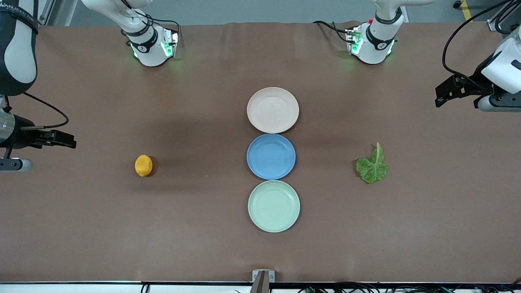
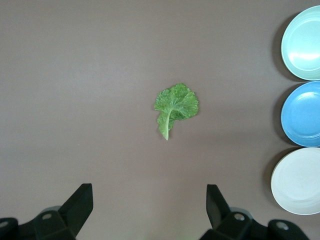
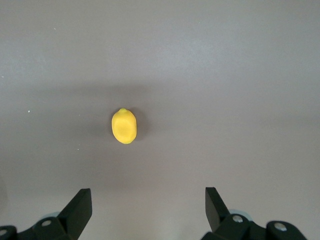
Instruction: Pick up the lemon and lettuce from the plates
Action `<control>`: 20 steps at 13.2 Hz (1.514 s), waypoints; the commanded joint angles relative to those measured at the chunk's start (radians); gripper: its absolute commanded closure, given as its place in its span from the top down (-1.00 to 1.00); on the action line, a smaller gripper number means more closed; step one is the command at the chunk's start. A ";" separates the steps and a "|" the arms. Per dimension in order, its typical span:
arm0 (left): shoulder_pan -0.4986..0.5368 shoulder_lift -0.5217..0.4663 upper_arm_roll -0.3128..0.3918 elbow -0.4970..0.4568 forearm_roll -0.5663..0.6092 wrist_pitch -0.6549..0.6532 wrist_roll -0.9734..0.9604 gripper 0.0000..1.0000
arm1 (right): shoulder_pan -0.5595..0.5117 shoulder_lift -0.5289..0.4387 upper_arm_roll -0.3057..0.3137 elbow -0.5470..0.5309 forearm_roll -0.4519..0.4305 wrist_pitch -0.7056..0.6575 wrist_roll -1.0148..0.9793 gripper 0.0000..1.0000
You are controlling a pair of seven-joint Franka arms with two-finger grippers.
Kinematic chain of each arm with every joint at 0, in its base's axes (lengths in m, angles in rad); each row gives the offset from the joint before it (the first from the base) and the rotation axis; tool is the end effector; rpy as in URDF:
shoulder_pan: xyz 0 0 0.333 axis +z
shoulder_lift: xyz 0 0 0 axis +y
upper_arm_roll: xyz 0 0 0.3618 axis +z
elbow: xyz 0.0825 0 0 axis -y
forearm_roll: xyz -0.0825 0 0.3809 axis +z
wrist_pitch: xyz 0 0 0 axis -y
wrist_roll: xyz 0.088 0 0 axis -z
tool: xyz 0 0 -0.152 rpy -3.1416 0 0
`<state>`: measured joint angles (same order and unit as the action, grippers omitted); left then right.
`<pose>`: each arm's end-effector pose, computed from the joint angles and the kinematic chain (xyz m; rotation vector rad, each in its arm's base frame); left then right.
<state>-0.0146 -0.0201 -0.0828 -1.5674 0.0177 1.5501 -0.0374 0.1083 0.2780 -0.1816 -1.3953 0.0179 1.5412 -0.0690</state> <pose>0.5402 -0.0505 0.6360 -3.1211 0.0930 -0.0063 0.6318 -0.0289 0.5415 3.1122 -0.0020 -0.2019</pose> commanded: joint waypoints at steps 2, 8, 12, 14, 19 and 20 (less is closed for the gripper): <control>0.004 0.002 0.000 0.015 -0.018 -0.002 0.016 1.00 | -0.012 0.003 0.008 0.024 0.002 -0.039 -0.002 1.00; 0.004 0.000 0.000 0.013 -0.019 -0.002 0.016 1.00 | -0.047 -0.040 0.019 0.012 -0.001 -0.064 -0.002 1.00; 0.004 -0.001 -0.002 0.013 -0.019 -0.005 0.013 1.00 | -0.125 -0.109 0.085 -0.063 -0.003 -0.044 -0.005 1.00; 0.002 0.000 -0.002 0.013 -0.019 -0.005 0.013 1.00 | -0.134 -0.143 0.093 -0.100 -0.001 -0.036 -0.005 1.00; 0.002 0.003 -0.002 0.013 -0.019 -0.005 0.014 1.00 | -0.134 -0.229 0.094 -0.183 -0.003 -0.018 -0.006 1.00; 0.002 0.003 -0.002 0.013 -0.019 -0.005 0.014 1.00 | -0.133 -0.241 0.094 -0.188 -0.003 -0.019 -0.005 1.00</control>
<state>-0.0147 -0.0201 -0.0830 -1.5668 0.0177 1.5501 -0.0374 -0.0067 0.1041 -0.1092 -1.5132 0.0173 1.4980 -0.0695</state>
